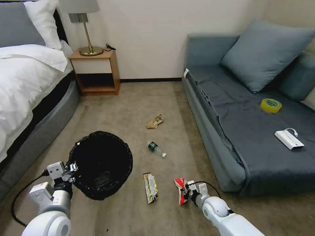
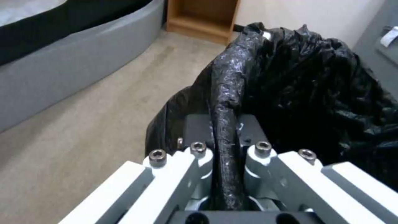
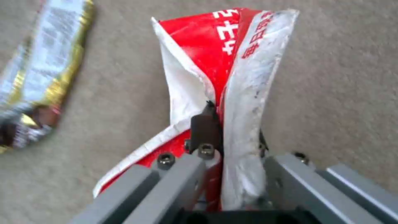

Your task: Pick up the trash bin, then pick up the garbage on the floor and place it into the trash bin.

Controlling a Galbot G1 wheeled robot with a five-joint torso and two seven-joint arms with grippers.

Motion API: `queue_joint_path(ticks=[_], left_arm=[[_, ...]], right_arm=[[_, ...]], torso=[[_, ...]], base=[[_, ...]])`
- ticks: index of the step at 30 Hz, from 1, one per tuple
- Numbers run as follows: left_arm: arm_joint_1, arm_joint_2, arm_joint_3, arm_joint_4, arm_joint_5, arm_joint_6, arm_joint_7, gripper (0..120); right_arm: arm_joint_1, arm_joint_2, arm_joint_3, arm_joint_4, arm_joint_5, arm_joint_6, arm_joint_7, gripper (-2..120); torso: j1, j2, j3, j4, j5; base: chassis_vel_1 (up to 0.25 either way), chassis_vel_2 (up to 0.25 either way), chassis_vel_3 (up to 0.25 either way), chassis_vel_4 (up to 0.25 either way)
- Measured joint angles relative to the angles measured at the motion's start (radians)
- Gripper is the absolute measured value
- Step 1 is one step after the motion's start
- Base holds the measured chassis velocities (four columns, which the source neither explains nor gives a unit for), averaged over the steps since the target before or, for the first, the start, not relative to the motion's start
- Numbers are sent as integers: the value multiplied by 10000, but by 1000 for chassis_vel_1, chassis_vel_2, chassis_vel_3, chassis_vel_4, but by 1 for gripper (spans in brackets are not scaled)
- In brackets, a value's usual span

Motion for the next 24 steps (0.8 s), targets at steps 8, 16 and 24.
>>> queue_joint_path(ticks=[8, 16, 24], left_arm=[[-80, 340, 106, 382, -322, -47, 236, 4], [82, 424, 618, 502, -315, -119, 439, 4], [194, 430, 1307, 359, -360, -111, 870, 4]], right_arm=[[-191, -165, 180, 1044, -159, 800, 565, 0], [273, -1578, 563, 3576, -136, 1911, 515, 0], [966, -2492, 312, 5676, -9, 2644, -324, 0]], torso=[[0, 0, 0, 2, -3], [0, 0, 0, 1, -3], [0, 0, 0, 2, 0]], base=[[0, 0, 0, 0], [0, 0, 0, 0], [0, 0, 0, 0]])
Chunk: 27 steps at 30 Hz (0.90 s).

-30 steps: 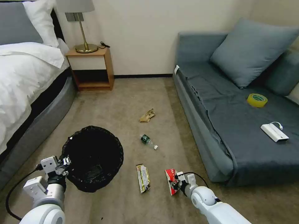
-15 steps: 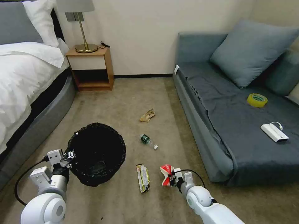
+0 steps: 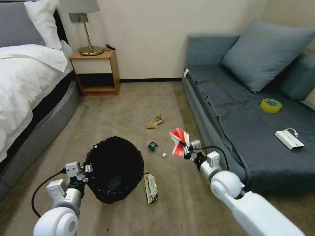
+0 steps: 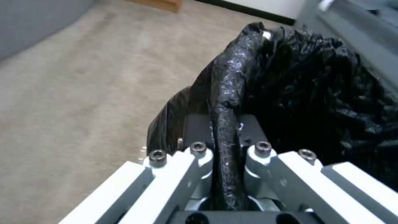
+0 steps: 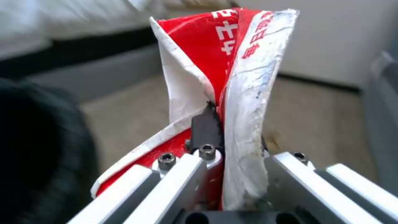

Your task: Pick up the trash bin, then pick up the garbage on the floor and place it into the trash bin.

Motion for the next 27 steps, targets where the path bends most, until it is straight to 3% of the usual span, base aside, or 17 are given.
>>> queue_joint_path(ticks=[11, 27], left_arm=[[37, -285, 303, -136, 122, 65, 129, 4], [715, -385, 195, -569, 355, -23, 213, 4]], right_arm=[[-69, -635, -1645, 1152, -596, 641, -1191, 0], [21, 101, -3166, 60, -1825, 824, -1431, 0]], torso=[[0, 1, 0, -1, -2], [0, 1, 0, -1, -3]], base=[[0, 0, 0, 0], [0, 0, 0, 0]])
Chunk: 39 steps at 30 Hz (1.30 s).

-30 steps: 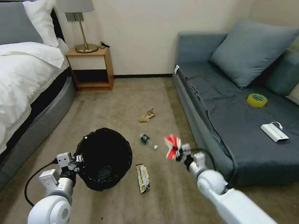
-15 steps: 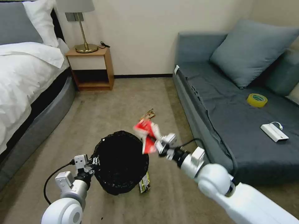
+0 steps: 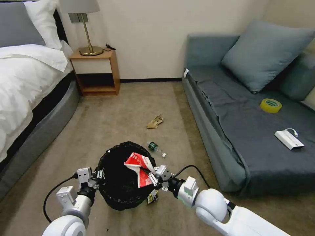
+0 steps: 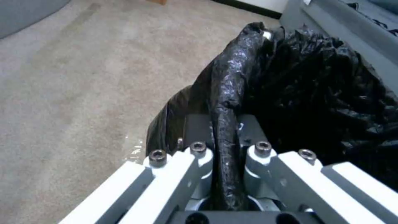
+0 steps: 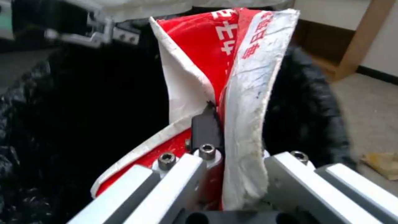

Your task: Pick up the trash bin, then pick up the garbage on the floor and place it into the trash bin.

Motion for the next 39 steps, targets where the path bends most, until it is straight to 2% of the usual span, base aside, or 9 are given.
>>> queue_joint_path(ticks=[5, 13, 15, 19, 23, 25, 29, 31, 39], left_arm=[[133, -92, -46, -186, 59, -3, -39, 4], [350, -117, -337, -228, 110, -132, -103, 4], [352, -118, -348, -214, 107, -140, -115, 4], [244, -160, -388, -217, 75, -138, -216, 4], [-2, -172, -473, -165, 37, -108, -283, 4], [-30, -172, -504, -145, 34, -108, -295, 4], [-123, -166, -731, -105, 52, -126, -319, 4], [-158, -168, -774, -77, 81, -135, -321, 4], [-442, -273, -1113, 58, 248, -190, -381, 4]], right_arm=[[162, 222, -470, -281, -304, 5, -12, 1], [916, 462, -1146, -609, -283, -142, -104, 35], [1003, 503, -1220, -635, -261, -163, -108, 38], [1198, 594, -1375, -699, -214, -224, -141, 51], [1475, 709, -1594, -799, -64, -246, -119, 70], [1519, 736, -1590, -804, -26, -246, -101, 73], [1580, 883, -1136, -788, 336, -239, 158, 93], [1501, 946, -822, -783, 373, -239, 198, 97], [932, 928, 989, -1005, 877, -406, 651, 100]], torso=[[-1, 0, 0, 1, 1], [-1, 0, 0, 2, 1], [-1, 0, 0, 1, 0], [-1, 0, 0, 2, 0], [-1, 0, 0, 0, 2], [-1, -1, 0, 1, 1], [0, -1, 1, 2, 2], [0, 0, 1, 2, 1], [0, -1, 0, 0, 2]], base=[[0, 0, 0, 0], [0, 0, 0, 0], [0, 0, 0, 0], [0, 0, 0, 0], [0, 0, 0, 0], [0, 0, 0, 0], [0, 0, 0, 0], [0, 0, 0, 0], [0, 0, 0, 0]])
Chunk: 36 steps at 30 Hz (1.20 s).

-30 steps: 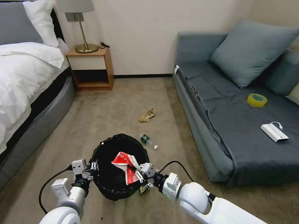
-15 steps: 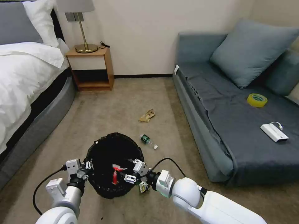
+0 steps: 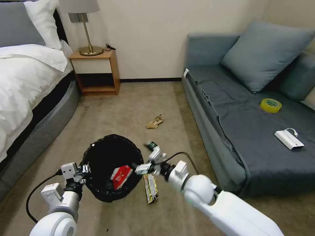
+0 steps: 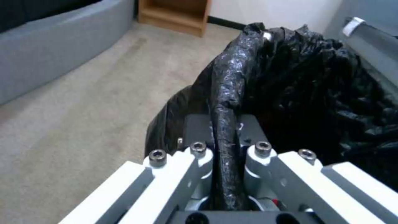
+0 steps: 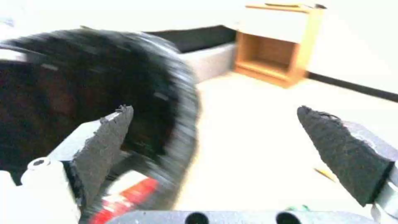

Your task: Pick up the trash bin, then pick up the garbage on the floor and place it into the trash bin.

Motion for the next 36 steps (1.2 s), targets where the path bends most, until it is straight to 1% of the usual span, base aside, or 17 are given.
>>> queue_joint_path(ticks=[5, 6, 10, 11, 12, 13, 14, 15, 16, 20, 21, 24, 30, 32, 36], left_arm=[[-156, -7, -174, 156, -18, -77, -1, 4], [-156, -7, -174, 156, -18, -77, -1, 4], [-249, 23, -223, 158, -70, -83, 7, 4], [-249, 23, -223, 158, -70, -83, 7, 4], [-266, 36, -236, 165, -78, -96, 26, 4], [-286, 49, -277, 205, -115, -119, 46, 4], [-294, 72, -332, 270, -146, -134, 64, 4], [-298, 98, -385, 324, -147, -162, 98, 4], [-298, 98, -385, 324, -147, -162, 98, 4], [-281, 371, -527, 618, -307, -239, 283, 4], [-281, 371, -527, 618, -307, -239, 283, 4], [-322, 638, -485, 791, -465, -239, 385, 4], [-531, 763, -230, 939, -466, -193, 400, 4], [-626, 849, -89, 944, -529, -182, 405, 4], [-698, 1048, 26, 949, -567, -175, 417, 4]], right_arm=[[-282, -145, 318, -1018, -44, -99, 260, 100], [-282, -145, 318, -1018, -44, -99, 260, 100], [-508, -38, 45, -1940, -208, -257, 313, 100], [-508, -38, 45, -1940, -208, -257, 313, 100], [-536, -10, -78, -2145, -337, -451, 323, 100], [-588, 71, -369, -2517, -532, -789, 364, 100], [-614, 201, -661, -2846, -617, -1021, 526, 100], [-613, 332, -828, -3073, -656, -1126, 641, 100], [-613, 332, -828, -3073, -656, -1126, 641, 100], [-575, 1052, -1271, -3953, -1064, -1243, 807, 100], [-575, 1052, -1271, -3953, -1064, -1243, 807, 100], [-570, 1603, -1362, -4350, -1534, -1241, 813, 100], [-792, 1848, -1262, -4665, -2050, -1194, 679, 100], [-1062, 1973, -947, -4703, -2149, -1193, 494, 100], [-1398, 2203, -540, -4817, -2333, -1153, 221, 100]], torso=[[0, 0, 0, 0, 0], [0, 0, 0, 0, 0], [0, 0, 1, -1, 3], [0, 0, 1, -1, 3], [0, 1, -1, -1, -1], [0, 0, 0, 0, -5], [0, 0, 0, -2, 2], [-1, 1, 0, -1, -2], [-1, 1, 0, -1, -2], [0, 0, 0, 1, -2], [0, 0, 0, 1, -2], [0, 0, 0, 3, 0], [0, 0, 1, 2, -3], [0, 1, 0, -1, -4], [-1, 0, 0, -1, -2]], base=[[0, 0, 0, 0], [0, 0, 0, 0], [0, 0, 0, 0], [0, 0, 0, 0], [0, 0, 0, 0], [0, 0, 0, 0], [0, 0, 0, 0], [0, 0, 0, 0], [0, 0, 0, 0], [0, 0, 0, 0], [0, 0, 0, 0], [0, 0, 0, 0], [0, 0, 0, 0], [0, 0, 0, 0], [0, 0, 0, 0]])
